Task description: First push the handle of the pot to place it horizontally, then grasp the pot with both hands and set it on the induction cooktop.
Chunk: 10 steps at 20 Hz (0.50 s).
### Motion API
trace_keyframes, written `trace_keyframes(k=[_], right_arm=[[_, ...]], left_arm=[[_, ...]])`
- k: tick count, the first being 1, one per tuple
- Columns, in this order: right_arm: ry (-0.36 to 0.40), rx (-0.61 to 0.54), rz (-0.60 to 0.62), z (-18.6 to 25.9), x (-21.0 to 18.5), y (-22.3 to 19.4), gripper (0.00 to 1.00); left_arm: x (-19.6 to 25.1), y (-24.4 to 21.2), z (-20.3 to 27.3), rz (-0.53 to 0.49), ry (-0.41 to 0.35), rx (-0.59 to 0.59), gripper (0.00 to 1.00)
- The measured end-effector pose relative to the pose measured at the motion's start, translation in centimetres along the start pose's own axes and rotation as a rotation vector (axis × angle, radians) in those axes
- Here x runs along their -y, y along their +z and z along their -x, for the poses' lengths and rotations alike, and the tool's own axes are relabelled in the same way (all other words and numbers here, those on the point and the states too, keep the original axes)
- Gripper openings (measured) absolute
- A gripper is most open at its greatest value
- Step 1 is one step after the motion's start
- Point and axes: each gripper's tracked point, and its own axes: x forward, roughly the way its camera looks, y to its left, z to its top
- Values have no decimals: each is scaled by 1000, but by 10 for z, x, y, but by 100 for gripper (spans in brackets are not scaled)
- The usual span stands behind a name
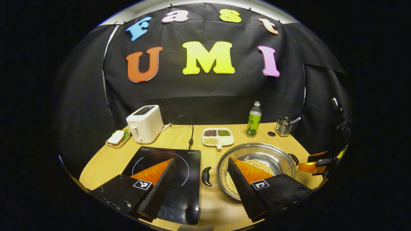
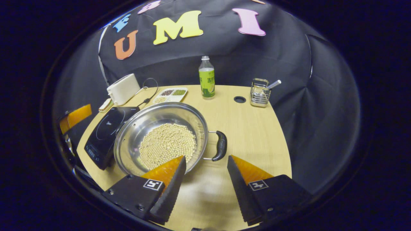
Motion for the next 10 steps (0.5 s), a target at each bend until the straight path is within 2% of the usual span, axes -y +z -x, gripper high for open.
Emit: trace_keyframes(k=[4, 10], right_arm=[[-15, -18, -10, -24, 3, 6, 83], [-29, -54, -2, -44, 12, 5, 83]], left_arm=[[5, -31, -30, 1, -4, -90, 96], [13, -50, -59, -21, -3, -145, 96]])
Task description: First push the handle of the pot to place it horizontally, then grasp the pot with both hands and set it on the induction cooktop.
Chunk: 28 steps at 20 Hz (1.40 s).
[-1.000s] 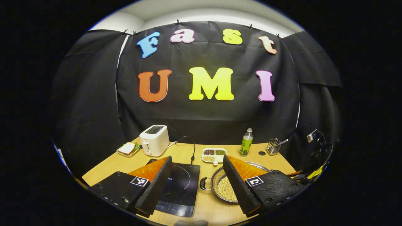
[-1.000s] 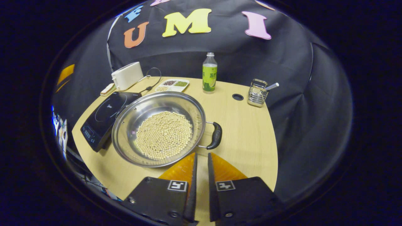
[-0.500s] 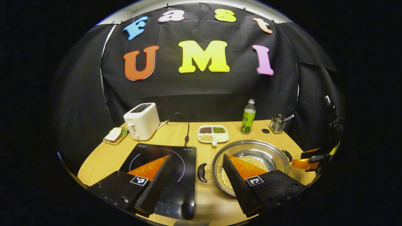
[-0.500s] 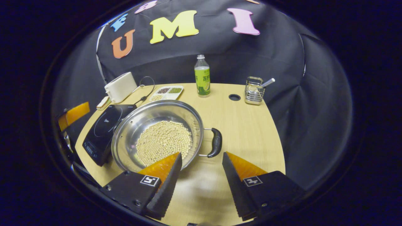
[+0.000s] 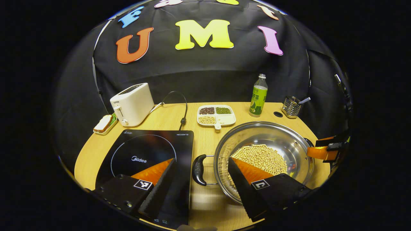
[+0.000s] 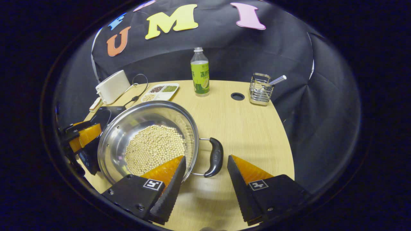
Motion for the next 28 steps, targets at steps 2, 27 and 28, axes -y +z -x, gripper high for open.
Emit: trace_keyframes(k=[2, 27, 28], right_arm=[[1, -18, -3, -6, 1, -3, 83], [-17, -149, -59, -25, -5, -12, 65], [-18, -148, -66, -23, -5, -12, 64]], left_arm=[[3, -7, -10, -5, -2, -27, 96], [4, -29, -43, 50, 40, -214, 63], [3, -28, -43, 40, 40, -211, 63]])
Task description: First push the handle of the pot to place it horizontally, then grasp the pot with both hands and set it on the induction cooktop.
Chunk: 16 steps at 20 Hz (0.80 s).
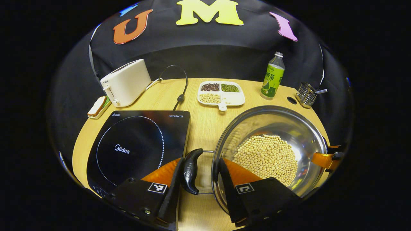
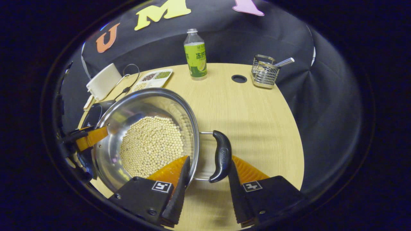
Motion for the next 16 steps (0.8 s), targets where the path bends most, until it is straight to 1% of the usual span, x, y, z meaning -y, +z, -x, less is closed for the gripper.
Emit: trace_keyframes(k=[2, 3, 4, 5, 8, 11, 16], right_arm=[[-1, 3, -14, 2, -1, 1, 60], [-3, 4, -27, 5, -1, 2, 56], [-7, 11, -43, 11, 0, 2, 55], [-10, 23, -51, 17, -1, 3, 54], [-26, 33, -60, 27, -7, 2, 52], [-31, 47, -75, 37, -17, 3, 52], [-38, 68, -64, 51, -40, 12, 52]], left_arm=[[0, 0, 0, -16, -2, 2, 60], [1, 0, 1, -11, -12, -5, 51], [2, -2, -1, -6, -29, -14, 69], [2, -3, 1, -5, -44, -15, 59], [-1, 5, 10, -14, -61, 16, 59], [-10, 17, 17, -38, -78, 44, 58], [-31, 26, 28, -25, -80, 56, 59]])
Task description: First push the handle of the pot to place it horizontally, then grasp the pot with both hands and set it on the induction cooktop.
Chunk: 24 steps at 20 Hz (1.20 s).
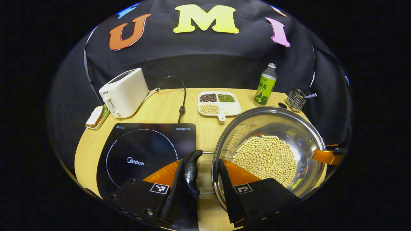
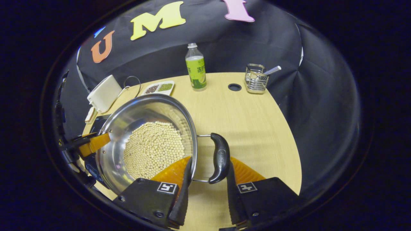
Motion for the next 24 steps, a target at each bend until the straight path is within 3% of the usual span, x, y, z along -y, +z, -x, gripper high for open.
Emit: trace_keyframes(k=[24], right_arm=[[60, -9, 51, -8, -196, -2, 52]], left_arm=[[-189, -3, 27, 39, 92, -4, 59]])
